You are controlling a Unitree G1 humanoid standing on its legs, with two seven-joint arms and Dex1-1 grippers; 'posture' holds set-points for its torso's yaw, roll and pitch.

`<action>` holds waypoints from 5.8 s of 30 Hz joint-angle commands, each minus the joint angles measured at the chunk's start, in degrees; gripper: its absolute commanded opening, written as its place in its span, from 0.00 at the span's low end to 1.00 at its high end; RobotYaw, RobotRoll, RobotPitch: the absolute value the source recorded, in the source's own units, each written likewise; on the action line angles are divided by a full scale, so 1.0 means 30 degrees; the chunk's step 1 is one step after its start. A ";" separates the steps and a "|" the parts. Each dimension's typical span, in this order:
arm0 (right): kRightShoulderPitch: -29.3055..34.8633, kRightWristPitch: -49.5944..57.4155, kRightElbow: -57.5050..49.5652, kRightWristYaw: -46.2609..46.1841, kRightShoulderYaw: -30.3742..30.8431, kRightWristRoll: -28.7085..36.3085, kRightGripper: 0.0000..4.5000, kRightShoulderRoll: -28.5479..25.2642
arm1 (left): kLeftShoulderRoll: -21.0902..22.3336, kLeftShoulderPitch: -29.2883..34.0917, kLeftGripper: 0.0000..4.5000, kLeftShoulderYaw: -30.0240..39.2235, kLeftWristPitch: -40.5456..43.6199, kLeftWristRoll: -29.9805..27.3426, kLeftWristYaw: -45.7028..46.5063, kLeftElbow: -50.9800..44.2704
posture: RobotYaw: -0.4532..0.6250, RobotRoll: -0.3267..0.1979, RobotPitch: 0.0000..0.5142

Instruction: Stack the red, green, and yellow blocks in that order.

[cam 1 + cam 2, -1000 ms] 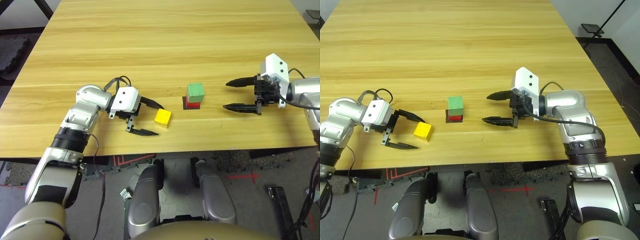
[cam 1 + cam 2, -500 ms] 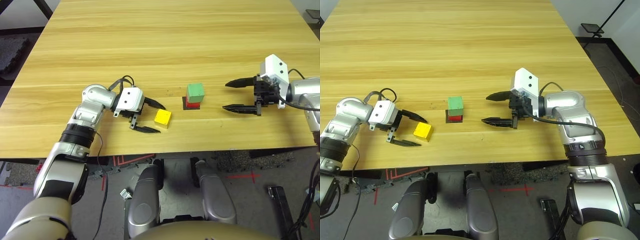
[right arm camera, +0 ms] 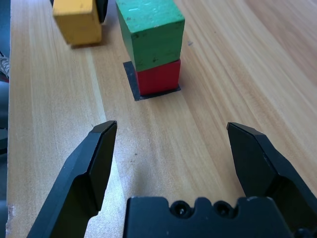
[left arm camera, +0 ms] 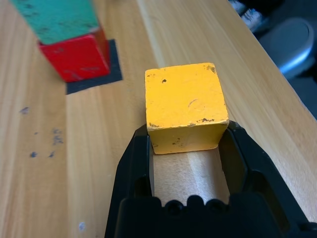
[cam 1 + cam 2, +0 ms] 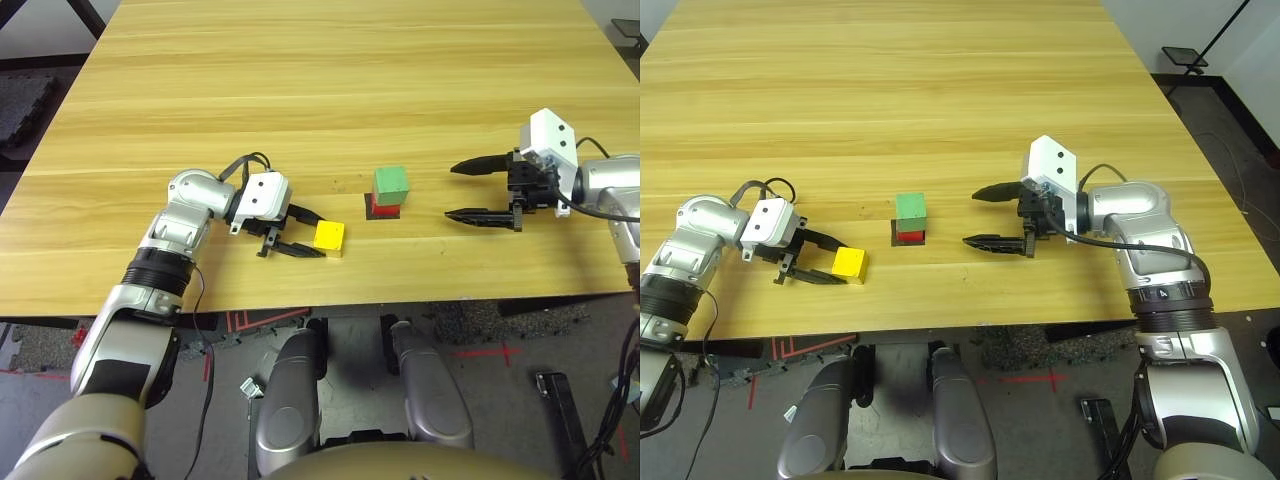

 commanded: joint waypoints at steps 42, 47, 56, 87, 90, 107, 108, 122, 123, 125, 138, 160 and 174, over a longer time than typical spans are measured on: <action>0.0901 -0.0265 -0.0046 -0.0678 -0.0271 0.0015 1.00 0.0161 | -0.1026 -0.5755 0.45 -0.1990 1.4216 -0.1293 0.5225 -0.7748 | 0.62 0.86 0.50; 0.0958 -0.0194 -0.0103 -0.0770 -0.0300 0.0051 1.00 0.0196 | -0.1034 -0.5499 0.45 -0.2560 1.5009 -0.1187 0.5705 -0.8176 | 0.62 0.87 0.51; 0.1034 -0.0176 -0.0147 -0.0894 -0.0250 0.0135 1.00 0.0284 | -0.1452 -0.5766 0.45 -0.2666 1.4780 -0.1063 0.6252 -0.7410 | 0.62 0.87 0.51; 0.0713 -0.0393 0.0306 -0.0839 -0.0084 -0.0029 1.00 0.0437 | -0.1913 -0.5839 0.45 -0.2467 1.3847 -0.0501 0.6200 -0.6761 | 0.62 0.86 0.47; 0.0663 -0.0444 0.0376 -0.0846 -0.0042 -0.0038 1.00 0.0542 | -0.1865 -0.5722 0.45 -0.2455 1.4080 -0.0541 0.6188 -0.6927 | 0.62 0.86 0.47; 0.0864 -0.0420 0.0213 -0.0897 -0.0084 0.0027 1.00 0.0595 | -0.1999 -0.5511 0.45 -0.2704 1.3800 -0.0227 0.6189 -0.6435 | 0.61 0.86 0.48; 0.0879 -0.0400 0.0181 -0.0899 -0.0086 0.0033 1.00 0.0584 | -0.1991 -0.5476 0.45 -0.2718 1.3806 -0.0229 0.6175 -0.6455 | 0.61 0.86 0.48; 0.0944 -0.0274 0.0003 -0.0913 -0.0090 0.0075 1.00 0.0555 | -0.2168 -0.5269 0.45 -0.2868 1.3421 0.0032 0.6177 -0.5728 | 0.61 0.85 0.50; 0.0947 -0.0267 0.0005 -0.0908 -0.0090 0.0078 1.00 0.0553 | -0.2165 -0.5285 0.45 -0.2867 1.3382 0.0045 0.6168 -0.5658 | 0.61 0.85 0.50; 0.0949 -0.0261 0.0008 -0.0897 -0.0086 0.0078 1.00 0.0550 | -0.2150 -0.5319 0.45 -0.2860 1.3300 0.0072 0.6169 -0.5546 | 0.61 0.85 0.50; 0.0707 -0.0287 0.0276 -0.0750 -0.0003 0.0090 1.00 0.0684 | -0.1902 -0.5695 0.99 -0.2731 1.3586 0.0145 0.6115 -0.5273 | 0.62 0.86 0.48; -0.1503 -0.1553 0.3465 -0.1187 -0.1219 -0.0515 1.00 -0.0393 | 0.1952 -0.4884 0.99 -0.0372 1.2110 0.1397 0.7582 -0.1817 | 0.63 0.83 0.43; -0.5338 -0.5759 1.0101 -1.2621 -0.4966 -0.2303 1.00 0.1035 | -0.0699 -0.3154 0.99 0.7060 0.6581 0.4644 2.7377 0.0008 | 0.63 0.82 0.45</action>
